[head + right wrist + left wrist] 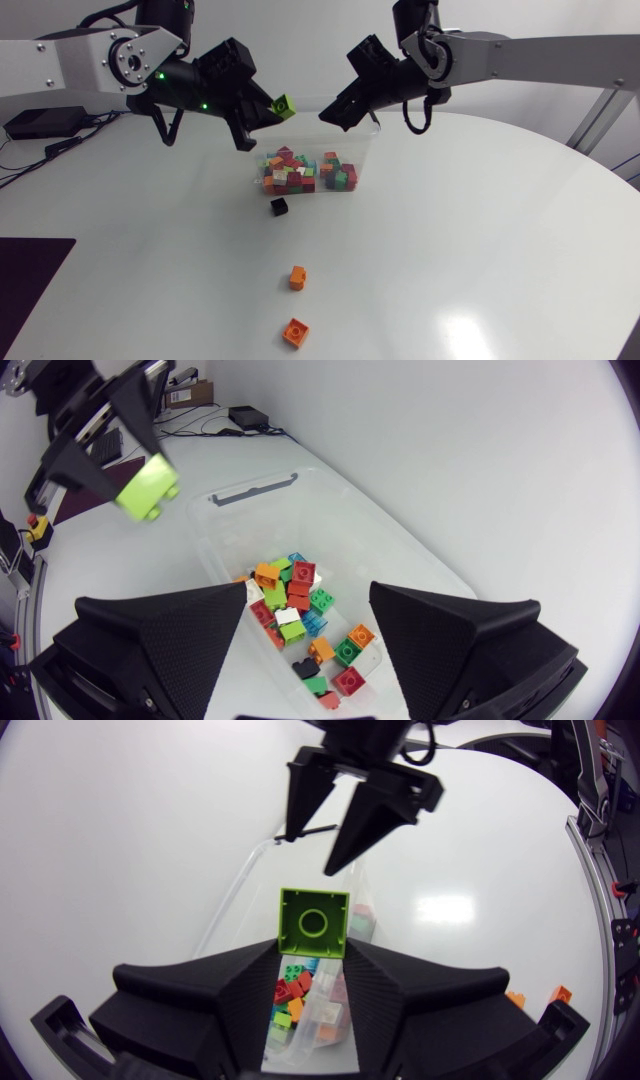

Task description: Place the duplo bricks in the container

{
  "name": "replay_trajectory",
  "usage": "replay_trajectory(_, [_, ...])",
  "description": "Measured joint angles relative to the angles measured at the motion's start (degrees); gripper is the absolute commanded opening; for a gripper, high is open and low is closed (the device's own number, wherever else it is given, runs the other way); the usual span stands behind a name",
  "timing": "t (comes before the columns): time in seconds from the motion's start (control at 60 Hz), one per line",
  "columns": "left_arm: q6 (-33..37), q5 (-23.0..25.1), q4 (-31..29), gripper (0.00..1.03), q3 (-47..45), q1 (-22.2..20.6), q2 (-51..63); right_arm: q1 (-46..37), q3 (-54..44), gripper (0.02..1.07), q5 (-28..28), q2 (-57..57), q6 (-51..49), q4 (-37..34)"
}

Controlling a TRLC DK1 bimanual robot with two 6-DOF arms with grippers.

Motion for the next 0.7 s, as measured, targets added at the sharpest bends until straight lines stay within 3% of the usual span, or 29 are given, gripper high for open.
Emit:
replay_trajectory(0.4, [-10.58, -3.74, 2.97, 0.27, 12.92, 0.02, 11.32, -0.28, -25.11, 0.94, -0.59, -20.22, -0.92, 1.70])
replay_trajectory(0.7, [-16.39, -9.73, 3.37, 0.30, 22.73, 0.48, 21.55, 4.11, -38.49, 0.94, -0.68, -25.88, -3.61, -1.46])
